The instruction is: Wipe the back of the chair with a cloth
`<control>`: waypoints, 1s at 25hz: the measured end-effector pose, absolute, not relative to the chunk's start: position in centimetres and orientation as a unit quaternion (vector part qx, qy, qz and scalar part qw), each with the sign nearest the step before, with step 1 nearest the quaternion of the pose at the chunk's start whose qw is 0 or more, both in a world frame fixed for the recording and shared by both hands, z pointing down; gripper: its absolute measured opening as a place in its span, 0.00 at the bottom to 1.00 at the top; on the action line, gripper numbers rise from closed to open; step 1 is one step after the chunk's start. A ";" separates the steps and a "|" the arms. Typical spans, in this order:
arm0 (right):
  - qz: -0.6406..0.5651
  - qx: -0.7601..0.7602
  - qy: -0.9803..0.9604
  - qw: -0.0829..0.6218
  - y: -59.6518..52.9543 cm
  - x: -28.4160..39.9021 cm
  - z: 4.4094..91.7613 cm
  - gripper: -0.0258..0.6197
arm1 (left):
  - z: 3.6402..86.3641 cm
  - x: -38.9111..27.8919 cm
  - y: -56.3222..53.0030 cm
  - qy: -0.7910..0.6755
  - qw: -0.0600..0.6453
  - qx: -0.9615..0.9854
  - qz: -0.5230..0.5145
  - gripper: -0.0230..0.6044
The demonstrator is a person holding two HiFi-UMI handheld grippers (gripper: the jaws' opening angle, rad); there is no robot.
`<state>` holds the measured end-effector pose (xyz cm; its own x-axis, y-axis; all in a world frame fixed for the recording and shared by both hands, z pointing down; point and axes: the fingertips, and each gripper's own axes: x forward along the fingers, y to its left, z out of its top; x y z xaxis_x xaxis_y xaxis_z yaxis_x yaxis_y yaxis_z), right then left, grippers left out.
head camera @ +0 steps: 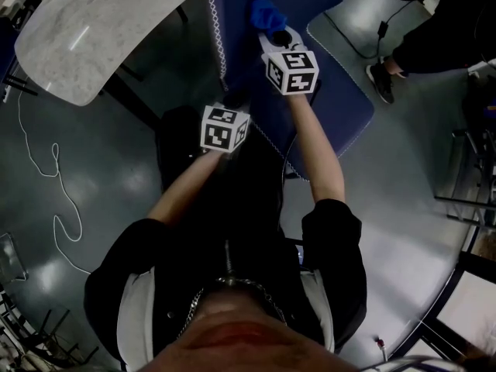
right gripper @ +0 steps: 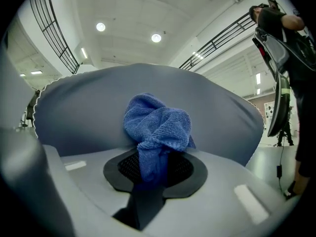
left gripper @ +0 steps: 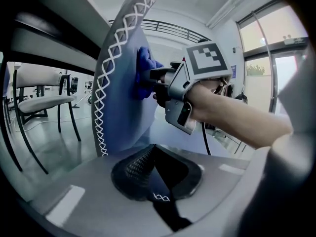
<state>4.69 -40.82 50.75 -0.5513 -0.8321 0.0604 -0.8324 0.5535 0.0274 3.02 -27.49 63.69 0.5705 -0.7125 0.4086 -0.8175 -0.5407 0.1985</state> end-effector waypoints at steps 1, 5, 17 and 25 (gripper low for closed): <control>0.005 0.473 -0.881 0.037 -40.8 4.7 51.1 0.19 | 63.7 3.0 -27.5 -0.442 0.187 0.866 0.142 0.04; 0.013 0.473 -0.879 0.051 -40.6 4.8 52.7 0.19 | 63.8 3.1 -27.4 -0.441 0.188 0.866 0.142 0.04; 0.045 0.474 -0.873 0.102 -40.2 5.2 57.7 0.19 | 64.4 3.3 -27.2 -0.441 0.193 0.865 0.144 0.04; 0.036 0.490 -0.862 0.126 -39.6 6.2 57.6 0.19 | 64.4 2.7 -27.2 -0.444 0.193 0.863 0.143 0.04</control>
<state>6.17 -39.62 57.62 -0.4873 -0.8356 0.2536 -0.8540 0.5166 0.0611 2.73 -27.15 64.37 0.5657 -0.7111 0.4176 -0.8212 -0.5320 0.2067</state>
